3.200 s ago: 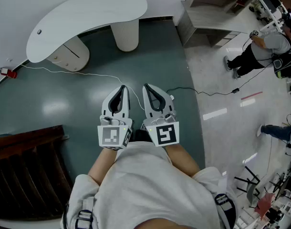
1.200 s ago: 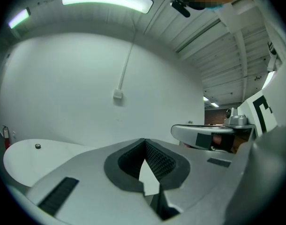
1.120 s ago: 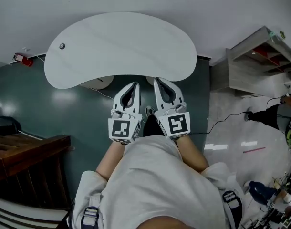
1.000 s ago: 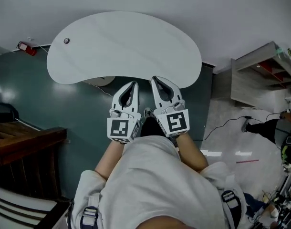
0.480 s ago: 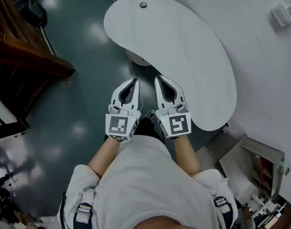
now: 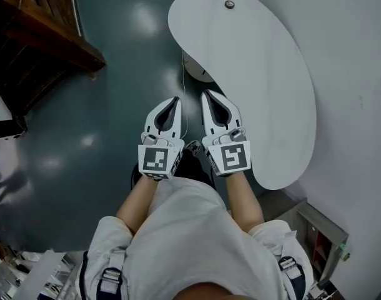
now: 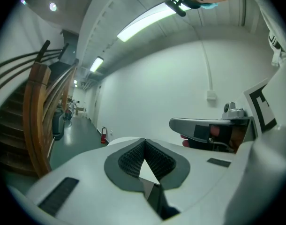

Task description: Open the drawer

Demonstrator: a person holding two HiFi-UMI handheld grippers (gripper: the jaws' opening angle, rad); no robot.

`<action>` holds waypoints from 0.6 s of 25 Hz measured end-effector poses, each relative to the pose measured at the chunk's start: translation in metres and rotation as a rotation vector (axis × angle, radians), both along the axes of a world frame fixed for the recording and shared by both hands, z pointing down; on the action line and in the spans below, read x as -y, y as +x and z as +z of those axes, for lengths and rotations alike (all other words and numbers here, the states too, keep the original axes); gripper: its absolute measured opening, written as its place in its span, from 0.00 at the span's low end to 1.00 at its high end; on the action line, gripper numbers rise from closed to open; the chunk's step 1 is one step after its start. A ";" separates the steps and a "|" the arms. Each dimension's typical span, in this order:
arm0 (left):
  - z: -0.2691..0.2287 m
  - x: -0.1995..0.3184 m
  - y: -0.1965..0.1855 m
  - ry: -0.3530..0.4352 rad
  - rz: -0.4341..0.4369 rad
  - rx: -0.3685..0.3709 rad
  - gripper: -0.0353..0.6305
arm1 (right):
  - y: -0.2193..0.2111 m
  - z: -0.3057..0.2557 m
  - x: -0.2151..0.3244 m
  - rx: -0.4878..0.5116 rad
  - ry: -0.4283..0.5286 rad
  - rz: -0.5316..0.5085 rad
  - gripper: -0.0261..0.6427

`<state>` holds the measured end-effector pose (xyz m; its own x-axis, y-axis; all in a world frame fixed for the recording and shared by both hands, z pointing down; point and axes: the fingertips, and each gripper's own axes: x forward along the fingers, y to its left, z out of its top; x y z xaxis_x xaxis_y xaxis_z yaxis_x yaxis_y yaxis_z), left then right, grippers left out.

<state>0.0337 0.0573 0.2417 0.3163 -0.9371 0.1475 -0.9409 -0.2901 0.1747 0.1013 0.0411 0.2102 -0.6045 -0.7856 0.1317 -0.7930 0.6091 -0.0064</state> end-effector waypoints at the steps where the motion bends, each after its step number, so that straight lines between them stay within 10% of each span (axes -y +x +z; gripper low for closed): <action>1: 0.006 0.006 -0.006 -0.007 -0.008 -0.009 0.06 | -0.004 0.007 0.006 -0.012 -0.015 0.001 0.06; 15: 0.126 0.124 -0.084 -0.122 0.048 0.051 0.06 | -0.096 0.109 0.111 -0.061 -0.150 0.002 0.06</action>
<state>-0.0500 -0.0671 0.3674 0.3499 -0.8950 0.2765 -0.9349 -0.3148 0.1641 0.0056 -0.0701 0.3191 -0.5902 -0.7556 0.2841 -0.7959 0.6035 -0.0485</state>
